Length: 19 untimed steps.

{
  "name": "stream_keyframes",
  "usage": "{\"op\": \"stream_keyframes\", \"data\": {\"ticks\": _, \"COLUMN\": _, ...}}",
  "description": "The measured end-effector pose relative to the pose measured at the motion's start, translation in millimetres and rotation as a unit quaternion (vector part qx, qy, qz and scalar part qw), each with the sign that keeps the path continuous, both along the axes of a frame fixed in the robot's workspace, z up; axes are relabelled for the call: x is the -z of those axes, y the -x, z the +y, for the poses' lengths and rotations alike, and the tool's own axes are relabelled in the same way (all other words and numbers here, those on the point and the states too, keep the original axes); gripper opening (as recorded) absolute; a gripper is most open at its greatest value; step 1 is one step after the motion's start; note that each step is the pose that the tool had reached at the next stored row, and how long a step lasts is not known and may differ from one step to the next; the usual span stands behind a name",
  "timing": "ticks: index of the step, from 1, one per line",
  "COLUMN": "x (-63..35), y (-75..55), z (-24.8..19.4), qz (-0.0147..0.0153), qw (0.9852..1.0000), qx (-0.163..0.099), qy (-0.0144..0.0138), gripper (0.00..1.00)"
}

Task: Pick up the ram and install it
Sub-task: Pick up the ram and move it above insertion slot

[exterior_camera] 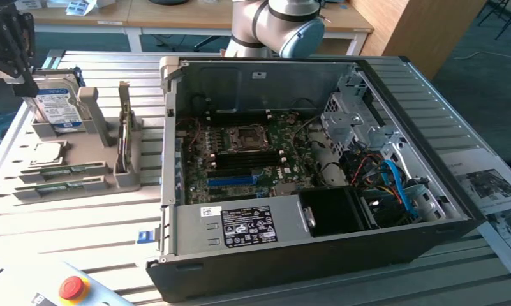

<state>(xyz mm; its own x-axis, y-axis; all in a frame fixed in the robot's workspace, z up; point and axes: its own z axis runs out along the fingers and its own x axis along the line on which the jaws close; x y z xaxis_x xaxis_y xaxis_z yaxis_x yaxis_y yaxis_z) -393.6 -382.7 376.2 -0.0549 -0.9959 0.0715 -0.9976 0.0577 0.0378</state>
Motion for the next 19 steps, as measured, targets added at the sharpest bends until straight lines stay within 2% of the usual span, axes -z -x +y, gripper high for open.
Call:
{"op": "stream_keyframes", "data": {"ticks": 3, "x": 0.0, "y": 0.1, "z": 0.0, "qz": 0.0000, "qw": 1.0000, "qx": 0.000, "qy": -0.0008, "gripper": 0.10}}
{"op": "stream_keyframes", "data": {"ticks": 7, "x": 0.1, "y": 0.0, "z": 0.0, "qz": 0.0000, "qw": 0.9999, "qx": 0.000, "qy": -0.0130, "gripper": 0.10}}
{"op": "stream_keyframes", "data": {"ticks": 8, "x": 0.1, "y": 0.0, "z": 0.1, "qz": 0.0000, "qw": 0.9999, "qx": 0.000, "qy": -0.0143, "gripper": 0.10}}
{"op": "stream_keyframes", "data": {"ticks": 11, "x": 0.1, "y": 0.0, "z": 0.1, "qz": 0.0000, "qw": 0.9999, "qx": 0.000, "qy": -0.0143, "gripper": 0.10}}
{"op": "stream_keyframes", "data": {"ticks": 12, "x": 0.1, "y": 0.0, "z": -0.1, "qz": -0.0001, "qw": 0.9999, "qx": 0.000, "qy": -0.0154, "gripper": 0.10}}
{"op": "stream_keyframes", "data": {"ticks": 14, "x": 0.3, "y": 0.0, "z": 0.0, "qz": -0.0004, "qw": 0.9997, "qx": 0.000, "qy": -0.0225, "gripper": 0.10}}
{"op": "stream_keyframes", "data": {"ticks": 15, "x": 0.3, "y": 0.0, "z": 0.1, "qz": -0.0004, "qw": 0.9997, "qx": 0.000, "qy": -0.0237, "gripper": 0.10}}
{"op": "stream_keyframes", "data": {"ticks": 19, "x": 0.3, "y": 0.0, "z": 0.0, "qz": -0.0004, "qw": 0.9997, "qx": -0.001, "qy": -0.0238, "gripper": 0.10}}
